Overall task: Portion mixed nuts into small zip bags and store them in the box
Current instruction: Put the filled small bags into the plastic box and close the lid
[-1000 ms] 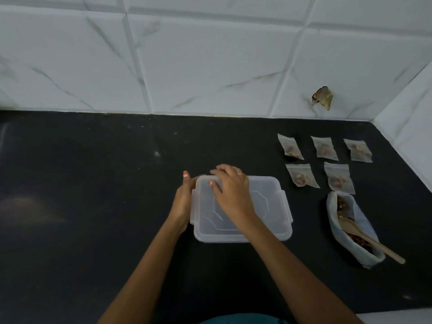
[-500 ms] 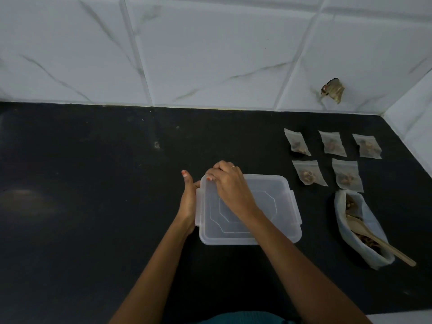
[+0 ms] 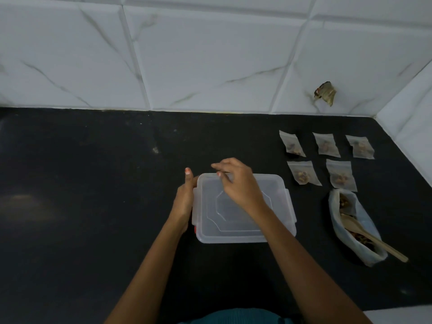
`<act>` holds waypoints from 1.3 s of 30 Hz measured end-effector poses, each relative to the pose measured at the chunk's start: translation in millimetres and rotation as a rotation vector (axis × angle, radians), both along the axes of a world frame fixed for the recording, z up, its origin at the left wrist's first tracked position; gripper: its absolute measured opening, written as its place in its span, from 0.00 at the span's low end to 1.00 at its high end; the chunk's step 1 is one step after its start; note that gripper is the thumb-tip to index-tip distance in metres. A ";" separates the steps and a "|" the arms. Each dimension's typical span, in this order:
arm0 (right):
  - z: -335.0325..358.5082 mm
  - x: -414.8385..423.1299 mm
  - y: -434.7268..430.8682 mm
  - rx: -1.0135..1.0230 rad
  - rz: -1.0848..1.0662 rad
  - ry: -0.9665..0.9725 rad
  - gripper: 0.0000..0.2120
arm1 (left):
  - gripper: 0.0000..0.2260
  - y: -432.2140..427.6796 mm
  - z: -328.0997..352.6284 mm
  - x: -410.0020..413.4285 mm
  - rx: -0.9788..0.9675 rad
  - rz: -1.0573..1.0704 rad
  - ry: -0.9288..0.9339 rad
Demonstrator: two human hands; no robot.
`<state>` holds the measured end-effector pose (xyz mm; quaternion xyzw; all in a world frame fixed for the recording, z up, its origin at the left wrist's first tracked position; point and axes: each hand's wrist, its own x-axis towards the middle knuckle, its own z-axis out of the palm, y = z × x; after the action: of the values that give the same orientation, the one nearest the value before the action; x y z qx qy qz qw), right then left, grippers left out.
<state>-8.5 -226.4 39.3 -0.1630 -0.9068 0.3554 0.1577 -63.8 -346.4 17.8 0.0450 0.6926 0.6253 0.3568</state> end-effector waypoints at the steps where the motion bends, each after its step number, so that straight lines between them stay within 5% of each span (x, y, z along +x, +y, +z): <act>1: 4.5 7.9 4.9 -0.031 -0.050 0.008 0.14 | 0.20 -2.1 3.5 1.9 -0.029 0.006 0.057; 3: 10.3 29.2 16.1 -0.033 -0.146 -0.018 0.15 | 0.14 -8.2 8.5 6.0 -0.093 0.028 0.179; 7: 6.7 79.1 37.4 0.059 -0.423 -0.150 0.16 | 0.21 -23.3 10.8 20.8 -0.308 0.009 0.403; 10: 1.7 103.2 45.9 -0.094 -0.575 -0.316 0.21 | 0.20 -29.2 9.6 31.5 -0.341 -0.019 0.479; 14: 0.3 112.9 42.9 -0.323 -0.569 -0.283 0.17 | 0.15 -30.5 10.1 37.3 -0.342 -0.015 0.561; 21: 3.6 116.7 34.0 -0.197 -0.600 -0.298 0.11 | 0.06 -28.7 20.1 41.2 -0.428 -0.041 0.670; 28: 5.9 117.8 34.7 -0.098 -0.592 -0.364 0.11 | 0.08 -23.3 28.5 39.0 -0.497 -0.081 0.752; 39: 32.4 74.4 71.0 -0.048 -0.616 -0.169 0.12 | 0.06 10.8 52.9 -21.2 -0.388 -0.098 0.767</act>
<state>65.8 -155.4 71.7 -0.4625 -0.8160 0.2975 0.1783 -85.0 -335.7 70.7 0.2392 0.8768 0.4037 0.1048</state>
